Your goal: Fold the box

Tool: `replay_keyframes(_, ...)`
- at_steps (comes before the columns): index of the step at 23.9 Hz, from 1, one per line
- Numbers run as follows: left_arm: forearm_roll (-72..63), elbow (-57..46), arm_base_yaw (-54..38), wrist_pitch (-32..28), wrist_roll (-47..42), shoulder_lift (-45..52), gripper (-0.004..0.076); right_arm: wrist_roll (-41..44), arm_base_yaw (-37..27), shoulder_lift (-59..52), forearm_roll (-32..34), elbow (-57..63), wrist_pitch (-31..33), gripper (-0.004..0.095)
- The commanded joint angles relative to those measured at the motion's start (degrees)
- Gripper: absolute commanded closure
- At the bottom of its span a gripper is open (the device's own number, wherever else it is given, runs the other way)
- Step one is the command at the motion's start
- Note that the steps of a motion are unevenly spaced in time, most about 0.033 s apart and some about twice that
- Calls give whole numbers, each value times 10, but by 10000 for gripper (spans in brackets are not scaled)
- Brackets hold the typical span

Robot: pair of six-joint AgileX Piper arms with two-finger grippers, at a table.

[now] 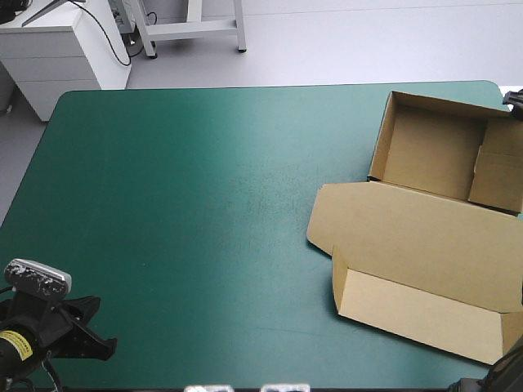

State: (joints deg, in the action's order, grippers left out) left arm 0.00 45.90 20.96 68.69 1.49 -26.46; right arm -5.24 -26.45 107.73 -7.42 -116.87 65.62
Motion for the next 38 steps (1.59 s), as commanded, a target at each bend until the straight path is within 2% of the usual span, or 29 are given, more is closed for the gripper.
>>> replay_keyframes(1,0,12,2,-32,-5,-5,732,-21,-3,-59,-42,-20,8,194)
replay_keyframes(4,0,12,2,-32,-5,-5,732,-25,-2,-81,-73,-20,31,215)
replay_keyframes(6,0,12,2,-32,-2,-5,732,-31,-1,-93,-101,-20,51,283)
replay_keyframes(9,0,12,2,-33,-2,-5,732,-34,11,-113,-115,-17,61,486)
replay_keyframes(10,0,12,2,-33,-2,-5,732,-34,28,-130,-115,-9,61,640)
replay_keyframes(11,0,12,2,-33,-2,-5,732,-34,38,-138,-115,-6,61,696)
replay_keyframes(12,0,12,2,-33,-2,-5,732,-37,65,-155,-115,7,61,823)
replay_keyframes(14,-5,12,2,-33,-2,-5,732,-49,108,-181,-113,43,61,922)
replay_keyframes(18,-5,12,2,-34,-2,-5,732,-93,183,-243,-110,143,56,922)
replay_keyframes(21,-19,11,2,-48,-2,-5,732,-101,214,-320,-110,244,-1,922)
replay_keyframes(23,-38,1,2,-75,-2,-5,732,-106,221,-382,-113,315,-29,922)
replay_keyframes(26,-59,-25,2,-103,-2,-5,732,-128,221,-478,-115,406,-32,922)
replay_keyframes(38,-62,-111,2,-114,-2,-5,732,-148,221,-762,-130,650,-48,922)
